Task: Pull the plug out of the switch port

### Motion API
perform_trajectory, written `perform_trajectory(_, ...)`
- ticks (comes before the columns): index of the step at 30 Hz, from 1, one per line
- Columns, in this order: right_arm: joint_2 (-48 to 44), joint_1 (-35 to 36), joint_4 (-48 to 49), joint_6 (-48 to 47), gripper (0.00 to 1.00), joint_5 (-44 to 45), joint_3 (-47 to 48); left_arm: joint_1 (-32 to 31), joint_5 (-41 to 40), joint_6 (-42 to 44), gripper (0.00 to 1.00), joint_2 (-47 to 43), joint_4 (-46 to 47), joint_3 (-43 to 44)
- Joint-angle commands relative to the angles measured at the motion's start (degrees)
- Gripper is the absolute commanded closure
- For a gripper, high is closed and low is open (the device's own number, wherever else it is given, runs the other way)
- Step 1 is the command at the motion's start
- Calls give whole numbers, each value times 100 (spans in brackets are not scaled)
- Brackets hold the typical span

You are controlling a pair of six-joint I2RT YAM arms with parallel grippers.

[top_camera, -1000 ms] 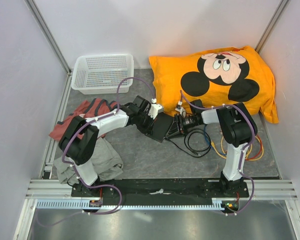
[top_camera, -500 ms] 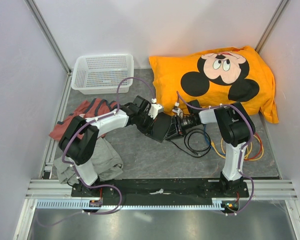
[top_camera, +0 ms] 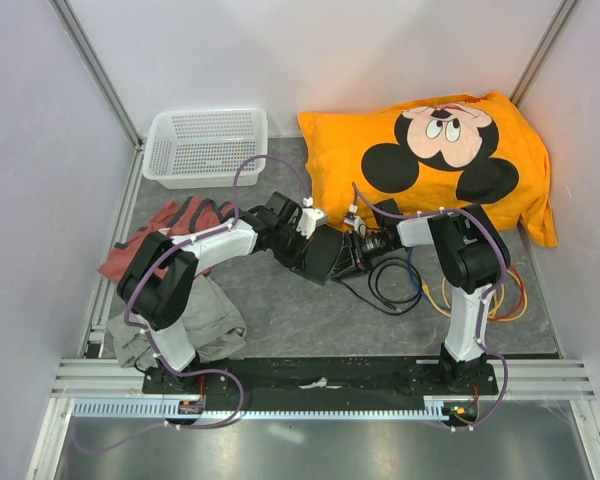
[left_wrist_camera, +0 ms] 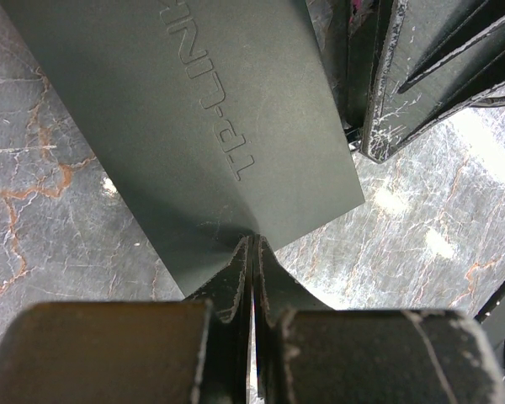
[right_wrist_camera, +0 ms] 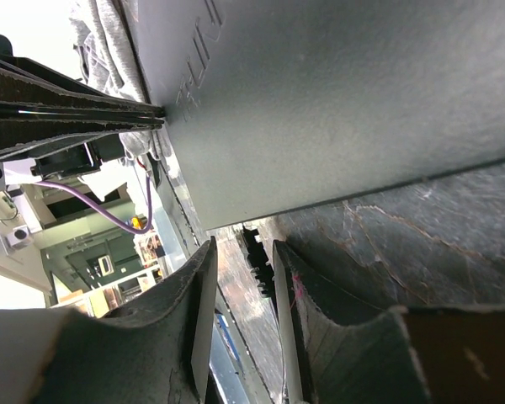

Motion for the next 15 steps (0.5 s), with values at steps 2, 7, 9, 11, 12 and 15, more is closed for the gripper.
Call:
perform_trajectory(2, 291, 99, -64, -320, 58, 930, 29, -46, 41, -77, 98, 30, 161, -51)
perform_trajectory(7, 300, 117, -134, -312, 62, 1097, 108, -55, 41, -104, 98, 39, 196, -42)
perform_trajectory(9, 308, 152, -169, -312, 62, 1149, 143, -55, 41, -95, 98, 39, 196, -51)
perform_trajectory(11, 335, 160, -195, -312, 62, 1158, 161, -55, 32, -95, 98, 39, 205, -60)
perform_trajectory(12, 343, 160, -204, -320, 62, 1158, 187, -55, 32, -95, 99, 39, 214, -69)
perform_trajectory(15, 379, 196, -239, -320, 61, 1220, 222, -55, 32, -104, 99, 39, 214, -78)
